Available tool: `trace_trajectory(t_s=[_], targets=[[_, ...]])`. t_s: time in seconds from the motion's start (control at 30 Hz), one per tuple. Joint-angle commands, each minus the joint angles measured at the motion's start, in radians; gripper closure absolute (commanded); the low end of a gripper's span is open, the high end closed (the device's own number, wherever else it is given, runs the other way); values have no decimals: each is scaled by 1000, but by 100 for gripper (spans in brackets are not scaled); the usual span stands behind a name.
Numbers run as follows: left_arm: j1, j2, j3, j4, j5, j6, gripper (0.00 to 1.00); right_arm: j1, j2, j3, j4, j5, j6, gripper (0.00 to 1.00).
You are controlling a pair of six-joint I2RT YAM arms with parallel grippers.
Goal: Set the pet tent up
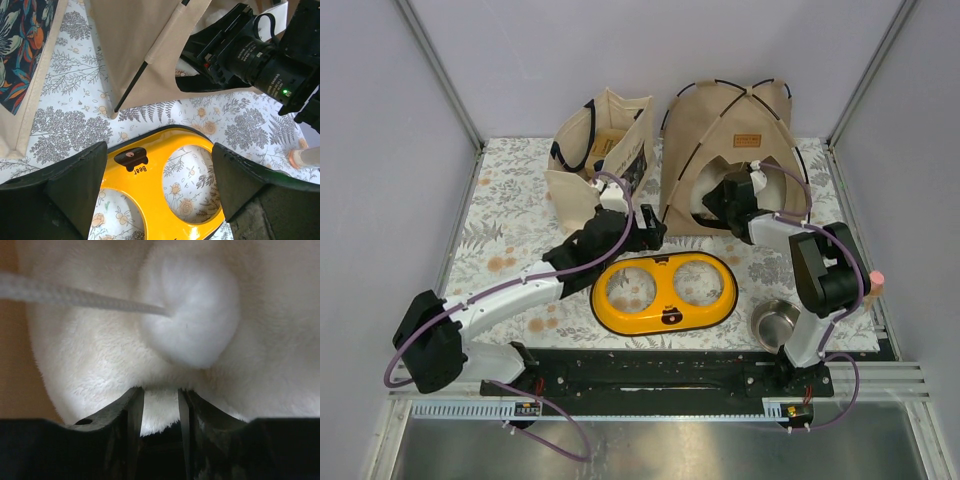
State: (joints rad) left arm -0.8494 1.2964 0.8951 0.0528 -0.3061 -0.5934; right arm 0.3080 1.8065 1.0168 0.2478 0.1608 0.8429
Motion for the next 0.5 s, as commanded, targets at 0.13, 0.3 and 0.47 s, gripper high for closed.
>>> trace_trajectory(t_s=[0.13, 0.3, 0.47], targets=[[7, -111, -8, -77, -50, 13, 8, 6, -292, -69, -102, 55, -69, 40], [7, -193, -39, -192, -74, 29, 1, 5, -539, -73, -375, 105, -200, 20], [6, -302, -103, -315, -107, -29, 1, 3, -768, -129, -583, 72, -284, 1]])
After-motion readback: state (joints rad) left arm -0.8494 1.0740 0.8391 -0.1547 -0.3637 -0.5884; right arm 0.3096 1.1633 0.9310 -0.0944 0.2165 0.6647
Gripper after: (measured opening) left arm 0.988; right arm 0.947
